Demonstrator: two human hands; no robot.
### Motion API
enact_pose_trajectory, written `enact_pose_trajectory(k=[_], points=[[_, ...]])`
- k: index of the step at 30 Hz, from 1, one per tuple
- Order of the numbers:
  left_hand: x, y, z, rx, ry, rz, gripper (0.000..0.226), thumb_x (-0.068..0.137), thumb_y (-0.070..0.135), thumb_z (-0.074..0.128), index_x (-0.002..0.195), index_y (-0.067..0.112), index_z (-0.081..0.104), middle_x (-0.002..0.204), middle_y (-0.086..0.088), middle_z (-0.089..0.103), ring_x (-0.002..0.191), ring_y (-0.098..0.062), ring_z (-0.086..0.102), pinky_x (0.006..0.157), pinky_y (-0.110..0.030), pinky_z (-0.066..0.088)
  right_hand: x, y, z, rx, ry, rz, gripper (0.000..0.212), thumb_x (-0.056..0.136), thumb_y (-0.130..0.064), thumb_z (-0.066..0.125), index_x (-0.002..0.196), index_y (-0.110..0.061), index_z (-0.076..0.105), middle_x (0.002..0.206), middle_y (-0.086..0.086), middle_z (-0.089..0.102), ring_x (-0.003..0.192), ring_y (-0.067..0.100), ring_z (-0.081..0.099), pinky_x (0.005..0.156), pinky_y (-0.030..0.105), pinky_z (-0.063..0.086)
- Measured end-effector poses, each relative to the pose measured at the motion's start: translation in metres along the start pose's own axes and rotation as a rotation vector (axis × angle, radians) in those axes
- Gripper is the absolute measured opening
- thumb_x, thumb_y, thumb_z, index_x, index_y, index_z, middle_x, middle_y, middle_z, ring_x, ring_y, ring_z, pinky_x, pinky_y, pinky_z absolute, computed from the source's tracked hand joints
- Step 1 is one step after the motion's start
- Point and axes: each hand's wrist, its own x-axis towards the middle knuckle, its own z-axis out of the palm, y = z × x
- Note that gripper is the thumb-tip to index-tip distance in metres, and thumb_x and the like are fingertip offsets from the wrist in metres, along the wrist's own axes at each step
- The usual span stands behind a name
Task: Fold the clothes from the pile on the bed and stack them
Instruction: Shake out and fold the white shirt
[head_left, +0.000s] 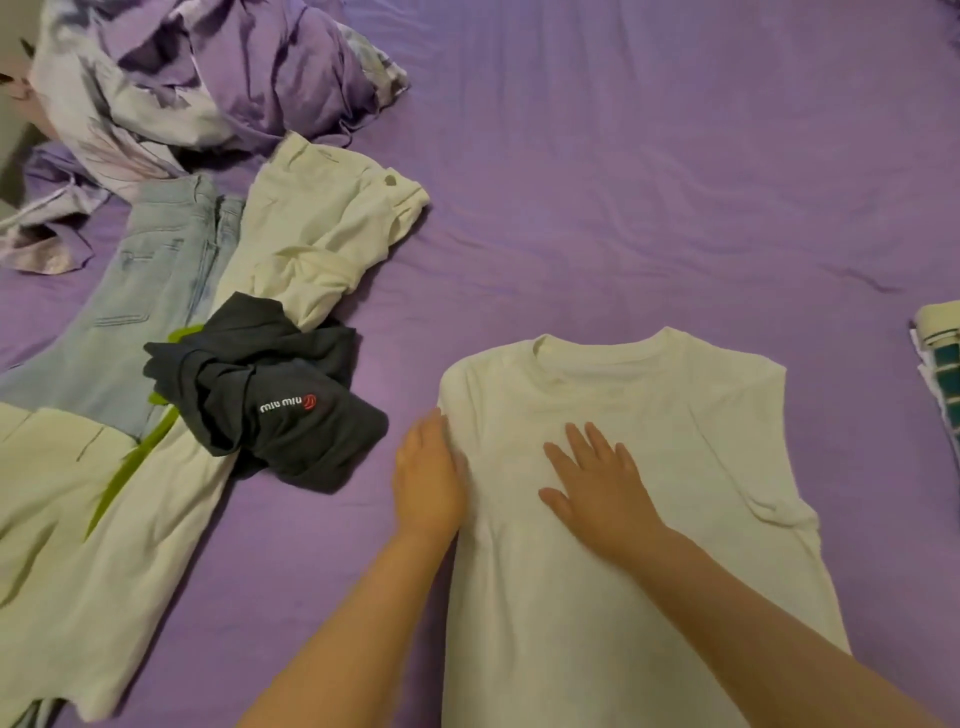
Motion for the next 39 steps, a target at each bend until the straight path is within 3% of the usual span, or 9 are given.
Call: enact_pose_trajectory(k=[5, 9, 12, 15, 19, 23, 27, 33, 39], points=[[0.041, -0.011, -0.006, -0.354, -0.129, -0.074, 0.067, 0.095, 0.014, 0.052, 0.152, 0.017, 0.017, 0.153, -0.002, 0.034, 0.137, -0.022, 0.037, 0.112, -0.038, 0.032, 0.038, -0.039, -0.021, -0.044, 0.016, -0.109, 0.057, 0.102, -0.044, 0.028, 0.152, -0.023, 0.012, 0.161, 0.002, -0.004, 0.148, 0.024, -0.004, 0.116, 0.043, 0.016], [0.072, -0.008, -0.014, -0.406, -0.256, -0.081, 0.066, 0.09, 0.025, 0.063, 0.148, 0.021, 0.03, 0.125, 0.003, 0.054, 0.111, -0.018, 0.053, 0.093, -0.028, 0.042, 0.067, -0.049, -0.047, -0.003, 0.021, -0.117, 0.055, 0.103, -0.037, 0.029, 0.153, -0.022, 0.011, 0.161, 0.0, -0.002, 0.148, 0.024, 0.001, 0.112, 0.041, 0.027], [0.077, -0.01, -0.023, -0.19, -0.269, -0.012, 0.017, 0.084, 0.037, 0.066, 0.094, 0.024, 0.062, 0.086, 0.008, 0.059, 0.085, -0.018, 0.056, 0.074, -0.034, 0.046, 0.079, -0.047, -0.055, 0.059, -0.013, -0.105, 0.056, 0.103, -0.034, 0.033, 0.153, -0.02, 0.011, 0.161, 0.003, 0.0, 0.147, 0.027, 0.001, 0.116, 0.043, 0.02], [0.07, -0.014, -0.033, -0.253, -0.31, 0.09, 0.029, 0.079, 0.036, 0.071, 0.063, 0.021, 0.052, 0.07, 0.005, 0.05, 0.081, -0.021, 0.047, 0.067, -0.033, 0.041, 0.085, -0.043, -0.056, 0.091, -0.059, -0.08, 0.058, 0.102, -0.037, 0.035, 0.152, -0.019, 0.013, 0.161, 0.006, 0.003, 0.148, 0.026, -0.001, 0.117, 0.043, 0.016], [0.061, -0.018, -0.047, -0.418, -0.549, 0.042, 0.017, 0.08, 0.023, 0.069, 0.091, 0.015, 0.058, 0.085, 0.003, 0.056, 0.079, -0.016, 0.052, 0.07, -0.03, 0.045, 0.09, -0.046, -0.056, 0.137, -0.063, -0.034, 0.061, 0.101, -0.041, 0.034, 0.153, -0.02, 0.009, 0.161, 0.004, 0.001, 0.148, 0.022, -0.002, 0.117, 0.045, 0.017], [0.06, -0.022, -0.053, -0.408, -0.506, 0.031, 0.023, 0.08, 0.033, 0.073, 0.095, 0.022, 0.059, 0.088, 0.009, 0.061, 0.078, -0.01, 0.056, 0.07, -0.026, 0.048, 0.092, -0.055, -0.057, 0.216, -0.078, 0.039, 0.062, 0.101, -0.046, 0.031, 0.152, -0.031, -0.001, 0.161, 0.003, -0.005, 0.148, 0.023, -0.006, 0.117, 0.047, 0.015], [0.06, -0.029, -0.064, -0.416, -0.541, -0.093, 0.041, 0.073, 0.041, 0.078, 0.092, 0.007, 0.064, 0.086, -0.003, 0.065, 0.079, -0.017, 0.06, 0.075, -0.035, 0.051, 0.093, -0.064, -0.062, 0.212, -0.004, 0.05, 0.058, 0.102, -0.04, 0.03, 0.151, -0.04, -0.001, 0.161, 0.002, -0.009, 0.147, 0.028, -0.004, 0.112, 0.048, 0.024], [0.058, -0.036, -0.071, -0.423, -0.552, -0.031, 0.023, 0.076, 0.028, 0.074, 0.081, 0.016, 0.055, 0.08, 0.001, 0.056, 0.072, -0.015, 0.051, 0.065, -0.03, 0.044, 0.108, -0.071, -0.085, -0.081, 0.184, -0.081, 0.032, 0.1, -0.032, 0.042, 0.127, -0.029, 0.058, 0.151, 0.002, 0.031, 0.14, 0.024, 0.018, 0.094, 0.036, 0.039], [0.052, -0.043, -0.071, -0.594, -0.647, -0.104, 0.027, 0.076, 0.023, 0.079, 0.1, 0.02, 0.066, 0.101, 0.001, 0.07, 0.094, -0.016, 0.065, 0.09, -0.036, 0.054, 0.126, -0.072, -0.087, 0.305, 0.241, 0.146, 0.022, 0.096, -0.024, 0.046, 0.11, -0.012, 0.058, 0.107, 0.003, 0.051, 0.102, 0.028, 0.053, 0.066, 0.03, 0.032]])
